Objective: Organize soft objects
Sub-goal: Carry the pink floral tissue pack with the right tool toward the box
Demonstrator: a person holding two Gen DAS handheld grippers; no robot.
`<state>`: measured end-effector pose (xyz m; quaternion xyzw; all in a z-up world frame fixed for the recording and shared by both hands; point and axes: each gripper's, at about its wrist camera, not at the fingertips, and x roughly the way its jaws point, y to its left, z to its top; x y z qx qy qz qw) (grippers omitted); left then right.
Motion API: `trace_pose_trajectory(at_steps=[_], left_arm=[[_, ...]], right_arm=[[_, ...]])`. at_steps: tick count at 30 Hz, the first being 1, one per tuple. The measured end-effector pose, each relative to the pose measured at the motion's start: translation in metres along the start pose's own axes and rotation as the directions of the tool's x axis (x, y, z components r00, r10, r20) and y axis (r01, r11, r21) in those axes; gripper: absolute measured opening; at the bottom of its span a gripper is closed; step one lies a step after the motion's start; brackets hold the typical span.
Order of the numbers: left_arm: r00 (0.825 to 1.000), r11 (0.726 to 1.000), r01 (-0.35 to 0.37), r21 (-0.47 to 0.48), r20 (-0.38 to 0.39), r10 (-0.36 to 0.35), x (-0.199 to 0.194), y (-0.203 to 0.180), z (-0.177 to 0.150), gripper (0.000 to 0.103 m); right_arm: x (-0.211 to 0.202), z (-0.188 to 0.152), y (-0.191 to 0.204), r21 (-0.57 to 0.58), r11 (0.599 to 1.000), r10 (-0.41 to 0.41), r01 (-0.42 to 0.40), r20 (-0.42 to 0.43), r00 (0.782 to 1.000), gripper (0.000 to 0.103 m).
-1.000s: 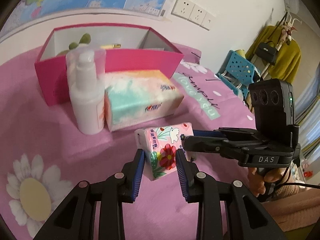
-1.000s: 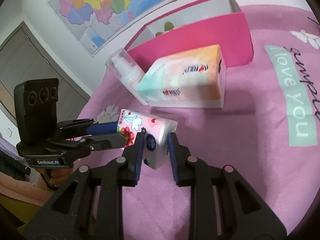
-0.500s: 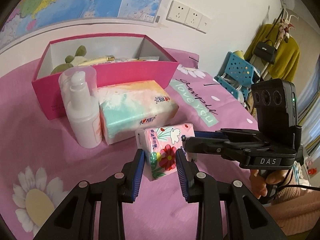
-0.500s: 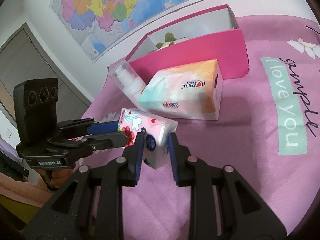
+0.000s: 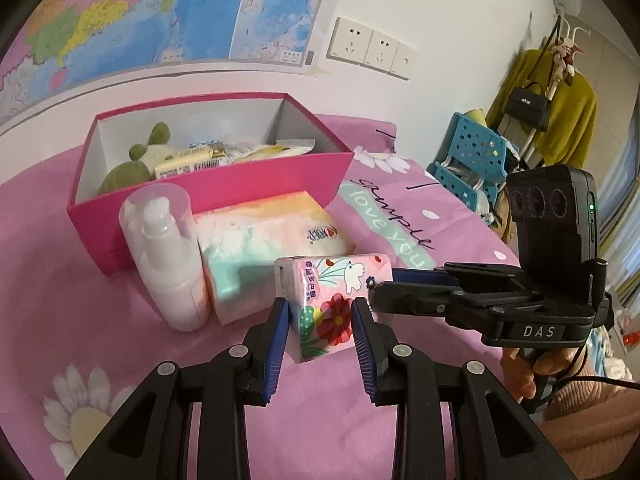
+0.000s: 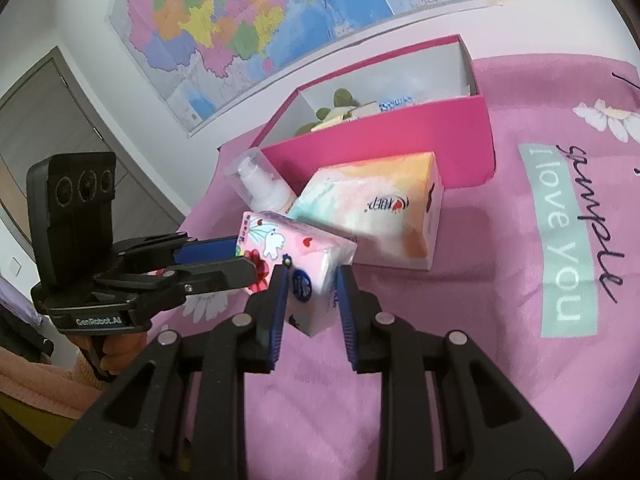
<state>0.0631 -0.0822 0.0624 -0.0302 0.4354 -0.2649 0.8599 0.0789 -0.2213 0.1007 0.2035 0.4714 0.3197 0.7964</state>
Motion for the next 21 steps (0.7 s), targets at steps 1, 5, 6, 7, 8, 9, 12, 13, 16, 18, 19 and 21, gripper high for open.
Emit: trace_pose_trajectory(at_steps=[1,5,6,7,8,9,12,13,16,18,19,21], left_arm=[[1.0,1.0,-0.001,0.002,0.002,0.001,0.0,0.0,0.001,0.031],[1.0,1.0,-0.001,0.005,0.011,0.001,0.0,0.0,0.006,0.031],[1.0,1.0,-0.002,0.005,0.013,0.002,0.0,0.0,0.007,0.031],[1.0,1.0,-0.002,0.006,0.016,0.002,0.0,0.0,0.008,0.031],[1.0,1.0,-0.002,0.004,0.019,0.002,-0.001,0.0,0.009,0.031],[1.0,1.0,-0.001,0.004,0.022,0.001,-0.001,0.0,0.011,0.031],[1.0,1.0,-0.002,0.008,0.031,0.002,-0.001,-0.001,0.016,0.031],[0.999,1.0,-0.002,0.01,0.035,0.002,-0.001,0.0,0.018,0.031],[0.999,1.0,-0.003,0.016,0.039,0.002,-0.001,-0.001,0.02,0.031],[0.999,1.0,-0.004,0.017,0.042,0.003,-0.002,-0.002,0.022,0.031],[0.999,1.0,-0.004,0.016,0.045,0.004,-0.002,-0.002,0.023,0.031],[0.999,1.0,-0.004,0.015,0.047,0.003,-0.001,-0.002,0.024,0.031]], right_arm=[[0.0,0.001,0.0,-0.001,1.0,-0.001,0.001,0.002,1.0,0.028],[-0.001,0.004,-0.001,-0.002,1.0,-0.003,0.003,0.008,1.0,0.028],[-0.001,0.005,-0.001,-0.003,1.0,-0.004,0.004,0.009,1.0,0.028],[-0.001,0.006,-0.001,-0.005,1.0,-0.005,0.005,0.009,1.0,0.028],[-0.001,0.006,-0.001,-0.007,1.0,-0.006,0.006,0.01,1.0,0.028],[-0.001,0.007,-0.001,-0.009,1.0,-0.007,0.007,0.012,1.0,0.028],[-0.002,0.01,-0.002,-0.013,1.0,-0.012,0.012,0.017,1.0,0.028],[-0.002,0.011,-0.002,-0.014,1.0,-0.012,0.012,0.018,1.0,0.028],[-0.003,0.013,-0.003,-0.014,1.0,-0.013,0.013,0.024,1.0,0.028],[-0.003,0.013,-0.004,-0.015,1.0,-0.014,0.014,0.026,1.0,0.028],[-0.003,0.015,-0.004,-0.016,1.0,-0.014,0.014,0.027,1.0,0.028],[-0.004,0.017,-0.005,-0.017,1.0,-0.012,0.013,0.032,0.999,0.028]])
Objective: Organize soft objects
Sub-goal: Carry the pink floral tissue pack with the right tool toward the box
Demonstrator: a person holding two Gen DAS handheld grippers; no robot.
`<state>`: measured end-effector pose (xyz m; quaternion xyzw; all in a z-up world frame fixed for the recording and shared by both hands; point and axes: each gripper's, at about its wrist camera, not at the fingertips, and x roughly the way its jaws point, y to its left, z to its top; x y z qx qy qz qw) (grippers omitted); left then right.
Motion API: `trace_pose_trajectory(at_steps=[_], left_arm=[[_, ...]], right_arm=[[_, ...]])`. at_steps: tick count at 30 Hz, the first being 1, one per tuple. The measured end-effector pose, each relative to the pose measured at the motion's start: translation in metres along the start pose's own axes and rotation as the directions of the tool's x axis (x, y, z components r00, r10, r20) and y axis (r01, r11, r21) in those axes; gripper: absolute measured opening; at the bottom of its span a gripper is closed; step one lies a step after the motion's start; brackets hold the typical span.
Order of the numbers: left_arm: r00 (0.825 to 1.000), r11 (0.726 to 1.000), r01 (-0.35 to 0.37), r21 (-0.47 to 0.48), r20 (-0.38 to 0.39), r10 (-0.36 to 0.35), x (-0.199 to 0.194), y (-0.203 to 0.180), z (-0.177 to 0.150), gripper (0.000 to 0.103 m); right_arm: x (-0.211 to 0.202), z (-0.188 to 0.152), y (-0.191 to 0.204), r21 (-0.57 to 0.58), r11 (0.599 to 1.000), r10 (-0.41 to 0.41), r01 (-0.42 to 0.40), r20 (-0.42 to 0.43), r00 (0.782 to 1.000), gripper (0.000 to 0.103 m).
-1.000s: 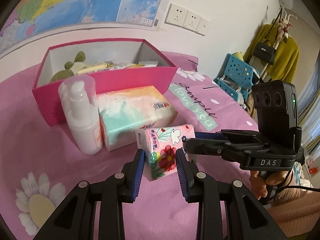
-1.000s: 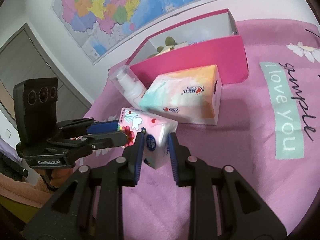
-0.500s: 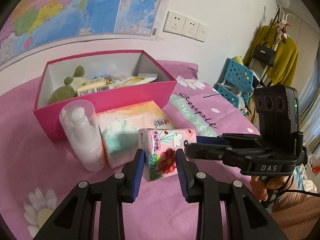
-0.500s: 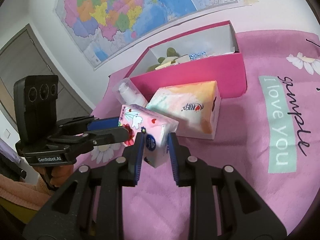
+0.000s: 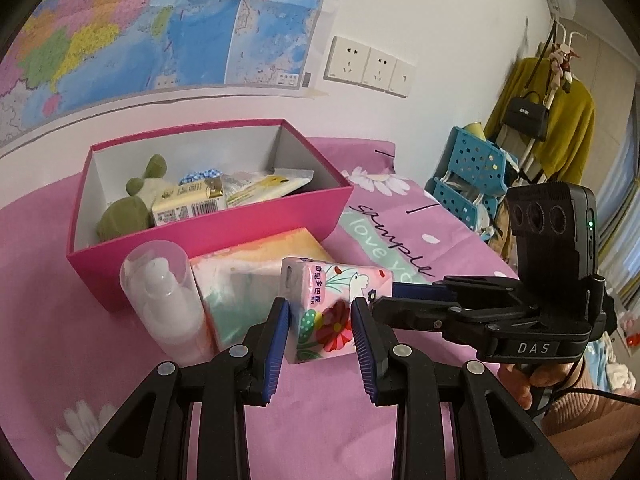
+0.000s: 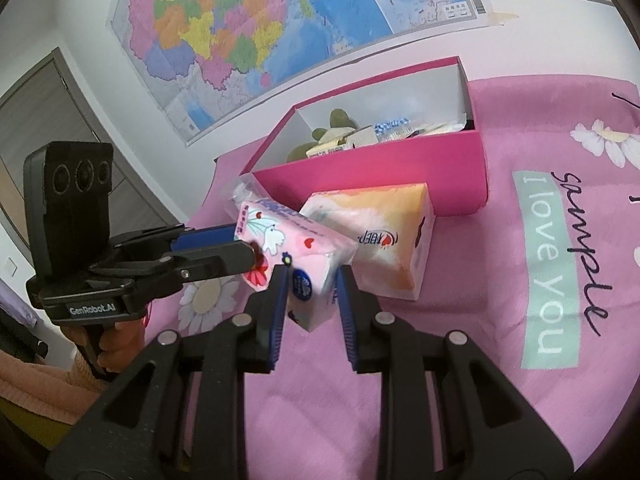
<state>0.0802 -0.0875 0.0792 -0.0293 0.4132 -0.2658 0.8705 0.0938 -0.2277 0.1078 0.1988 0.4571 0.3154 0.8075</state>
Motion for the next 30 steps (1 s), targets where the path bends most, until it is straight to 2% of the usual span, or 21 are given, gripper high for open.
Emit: trace_pose_trajectory(at_steps=[14,30], left_arm=[[1.0,1.0,-0.008,-0.009,0.028,0.008,0.004,0.006,0.021,0.031],[1.0,1.0,-0.017,-0.006,0.022,0.017,0.011,0.007,0.035,0.031]], right_arm=[[-0.002,0.02,-0.001,-0.022,1.0,-0.005,0.006,0.036,0.999,0.028],[-0.006,0.039,-0.005,-0.029,0.999,-0.014,0.016,0.068,0.998,0.028]])
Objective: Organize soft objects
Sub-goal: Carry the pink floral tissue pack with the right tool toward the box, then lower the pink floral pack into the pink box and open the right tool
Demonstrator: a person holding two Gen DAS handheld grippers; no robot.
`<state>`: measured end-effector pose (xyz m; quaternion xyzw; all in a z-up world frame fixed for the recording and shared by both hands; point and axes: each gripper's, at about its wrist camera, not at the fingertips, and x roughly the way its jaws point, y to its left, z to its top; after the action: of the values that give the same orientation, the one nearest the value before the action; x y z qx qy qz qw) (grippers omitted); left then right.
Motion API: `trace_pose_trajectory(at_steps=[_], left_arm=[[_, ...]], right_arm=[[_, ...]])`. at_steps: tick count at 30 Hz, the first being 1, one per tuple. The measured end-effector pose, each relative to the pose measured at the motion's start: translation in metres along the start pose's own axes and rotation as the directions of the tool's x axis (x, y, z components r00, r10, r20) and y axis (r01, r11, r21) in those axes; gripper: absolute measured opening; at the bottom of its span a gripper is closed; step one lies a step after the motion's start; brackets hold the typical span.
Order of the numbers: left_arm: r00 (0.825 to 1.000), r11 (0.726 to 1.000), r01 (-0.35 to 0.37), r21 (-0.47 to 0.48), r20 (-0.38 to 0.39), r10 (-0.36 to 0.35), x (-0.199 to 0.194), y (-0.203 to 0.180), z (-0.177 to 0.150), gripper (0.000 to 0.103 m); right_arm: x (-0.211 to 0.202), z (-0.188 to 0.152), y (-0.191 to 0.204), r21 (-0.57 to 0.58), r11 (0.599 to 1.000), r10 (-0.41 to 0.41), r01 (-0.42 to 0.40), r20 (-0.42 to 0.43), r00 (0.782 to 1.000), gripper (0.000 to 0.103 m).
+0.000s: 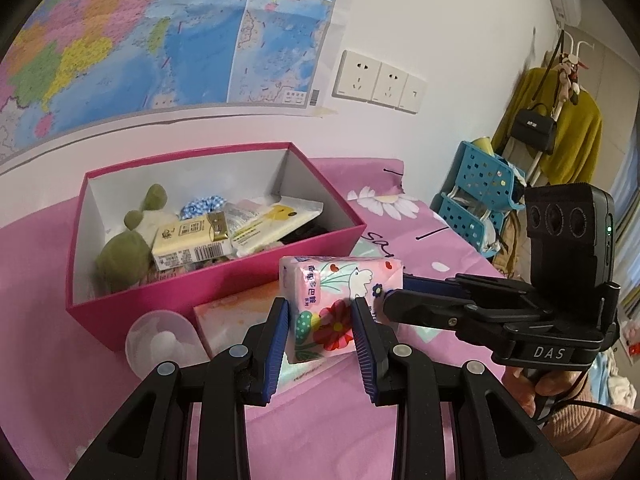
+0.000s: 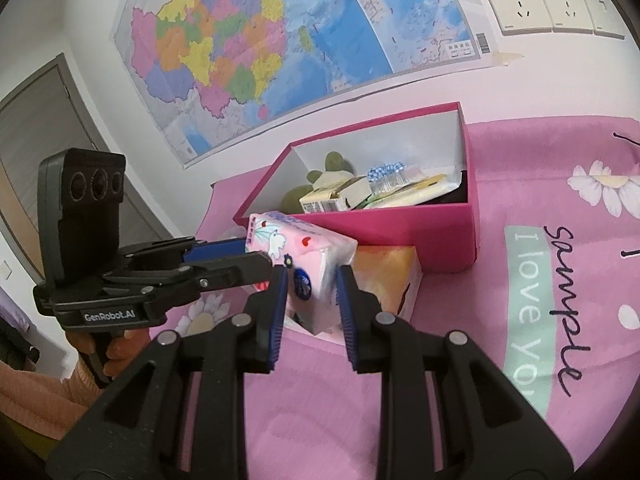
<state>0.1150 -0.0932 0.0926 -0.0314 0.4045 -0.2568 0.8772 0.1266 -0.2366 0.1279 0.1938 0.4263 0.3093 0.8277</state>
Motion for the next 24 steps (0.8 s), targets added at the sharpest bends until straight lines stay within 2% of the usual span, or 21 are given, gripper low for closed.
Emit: trace_pose_trajectory(at_steps=[24], left_arm=[[1.0,1.0,-0.019,0.012,0.0,0.019,0.019,0.002,0.03,0.031]], right_arm=[[0.004,0.026,-0.018,0.008,1.0,-0.021,0.021,0.038,0.999,0.029]])
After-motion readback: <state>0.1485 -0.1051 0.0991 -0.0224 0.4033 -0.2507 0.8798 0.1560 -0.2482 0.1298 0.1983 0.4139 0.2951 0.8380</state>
